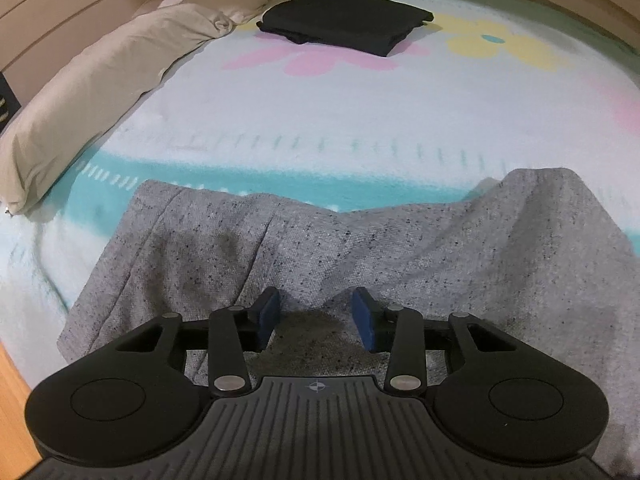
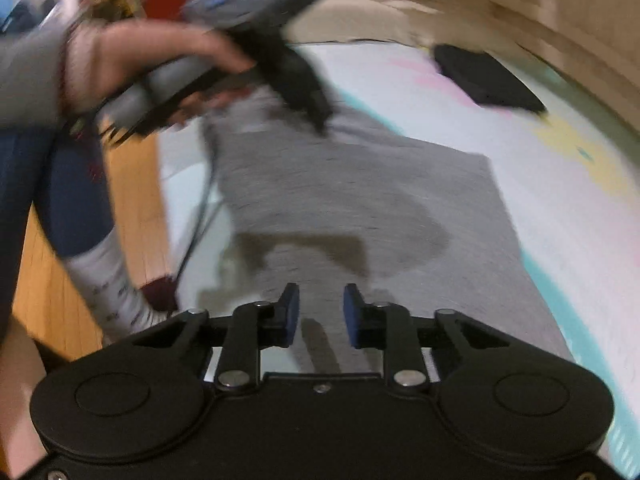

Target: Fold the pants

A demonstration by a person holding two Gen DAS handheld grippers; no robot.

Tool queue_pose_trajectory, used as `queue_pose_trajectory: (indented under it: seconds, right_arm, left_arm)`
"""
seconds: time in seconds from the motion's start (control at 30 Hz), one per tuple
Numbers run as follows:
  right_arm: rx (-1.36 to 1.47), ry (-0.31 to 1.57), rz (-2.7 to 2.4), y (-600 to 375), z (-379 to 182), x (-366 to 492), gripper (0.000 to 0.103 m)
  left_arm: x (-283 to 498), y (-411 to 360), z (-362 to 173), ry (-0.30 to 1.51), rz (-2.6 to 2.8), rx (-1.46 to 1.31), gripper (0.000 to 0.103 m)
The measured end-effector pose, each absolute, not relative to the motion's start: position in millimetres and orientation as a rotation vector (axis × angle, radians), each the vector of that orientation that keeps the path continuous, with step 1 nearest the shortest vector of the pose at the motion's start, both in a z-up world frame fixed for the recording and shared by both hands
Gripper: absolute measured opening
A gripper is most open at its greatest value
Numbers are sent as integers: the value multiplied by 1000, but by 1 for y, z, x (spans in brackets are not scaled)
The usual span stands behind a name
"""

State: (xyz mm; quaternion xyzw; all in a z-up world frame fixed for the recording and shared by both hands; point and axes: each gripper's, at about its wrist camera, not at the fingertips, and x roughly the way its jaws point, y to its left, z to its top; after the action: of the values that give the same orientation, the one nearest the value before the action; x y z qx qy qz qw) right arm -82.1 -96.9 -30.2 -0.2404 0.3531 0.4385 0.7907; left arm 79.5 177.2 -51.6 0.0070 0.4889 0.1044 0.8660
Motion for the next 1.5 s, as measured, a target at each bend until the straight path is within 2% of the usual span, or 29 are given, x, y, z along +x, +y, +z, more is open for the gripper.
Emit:
queue_pose_trajectory:
  seconds: [0.13,0.33,0.37,0.4,0.6,0.83,1.03,1.1,1.13,1.17,1.2,1.23,1.27,1.3,1.5]
  right_arm:
    - [-622,729,960,-88,-40,-95,31]
    - [-635,738,936,-83,-49,-87,31]
    - [-633,740,938,-85,-51,-88,28]
    - [-637,739,943,-85,-52,-87,20]
    - [-659,734,949,-86,-53,-89,8]
    - [-654,744,1012,-103,-34,-92,7]
    - [-730,781,1033,-95,-57,-103,10]
    - [-692,799,1034,-97,-53,-100,18]
    - [-661,802,1031,-100,-49,-98,19]
    - [-619,805,1019,-105,-44,-94,30]
    - [-586,809,1005,-109,-40,-91,49]
    - [-536,814,980,-116,-36,-85,58]
    - [-489,817,953,-123,-32,-80,71]
    - [-442,825,925,-130,-29,-75,76]
    - [-211,945,646,-188,-24,-27,76]
  left_arm:
    - [81,177,-52,1025,218,24,40]
    - [81,177,-52,1025,213,26,40]
    - [81,177,-52,1025,212,26,40]
    - [81,177,-52,1025,211,27,40]
    - [81,178,-52,1026,205,22,40]
    - [82,181,-52,1028,197,9,40]
    - [76,184,-41,1002,210,-63,40]
    - [71,183,-32,972,203,-89,40]
    - [69,180,-27,955,187,-94,40]
    - [67,175,-22,941,163,-96,40]
    - [64,168,-17,925,130,-97,40]
    - [62,161,-14,914,101,-97,40]
    - [60,152,-12,908,62,-92,40]
    - [59,141,-10,908,16,-79,40]
    - [54,64,-25,964,-248,28,40]
